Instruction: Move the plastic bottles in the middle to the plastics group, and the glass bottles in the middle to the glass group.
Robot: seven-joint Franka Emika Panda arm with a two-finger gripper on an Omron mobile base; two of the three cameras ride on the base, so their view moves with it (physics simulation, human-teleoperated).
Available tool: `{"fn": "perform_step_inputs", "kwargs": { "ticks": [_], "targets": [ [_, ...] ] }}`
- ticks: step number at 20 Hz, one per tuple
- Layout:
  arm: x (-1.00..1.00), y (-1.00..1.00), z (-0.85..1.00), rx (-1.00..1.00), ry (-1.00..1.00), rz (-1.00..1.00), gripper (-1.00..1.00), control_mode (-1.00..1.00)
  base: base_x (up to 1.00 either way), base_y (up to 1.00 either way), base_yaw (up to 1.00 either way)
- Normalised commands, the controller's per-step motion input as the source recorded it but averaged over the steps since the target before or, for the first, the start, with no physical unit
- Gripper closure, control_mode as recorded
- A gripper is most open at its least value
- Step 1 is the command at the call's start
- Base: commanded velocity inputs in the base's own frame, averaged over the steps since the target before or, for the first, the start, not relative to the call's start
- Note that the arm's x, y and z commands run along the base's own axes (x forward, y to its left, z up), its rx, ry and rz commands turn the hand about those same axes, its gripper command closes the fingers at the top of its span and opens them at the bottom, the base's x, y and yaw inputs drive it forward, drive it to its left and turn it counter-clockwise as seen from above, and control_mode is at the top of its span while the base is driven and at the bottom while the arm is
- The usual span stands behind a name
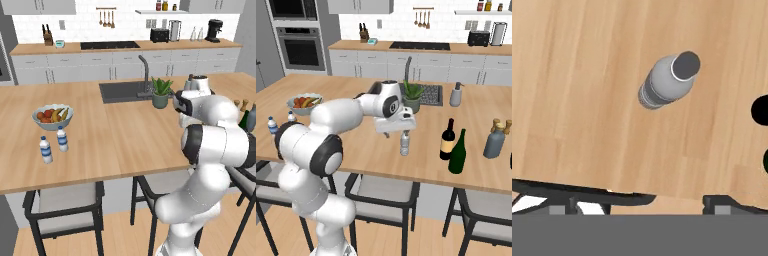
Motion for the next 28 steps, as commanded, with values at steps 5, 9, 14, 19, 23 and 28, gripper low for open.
{"fn": "perform_step_inputs", "kwargs": {
  "ticks": [5,9,14,19,23,28],
  "targets": [
    [0.36,-0.11,-0.12,0.07,0.16,-0.01,-1.00,-1.00,0.00,0.00,0.00],
    [0.00,-0.24,-0.15,0.05,-0.04,0.00,-1.00,-1.00,0.00,0.00,0.00],
    [0.15,-0.09,-0.24,0.01,0.00,0.00,-1.00,-1.00,0.00,0.00,0.00],
    [0.29,0.00,-0.23,0.02,0.00,0.00,-1.00,-1.00,0.00,0.00,0.00],
    [0.22,0.00,-0.21,0.00,0.00,0.00,-1.00,-1.00,0.00,0.00,0.00],
    [0.12,-0.04,-0.22,0.00,0.00,0.00,-1.00,-1.00,0.00,0.00,0.00]
  ]
}}
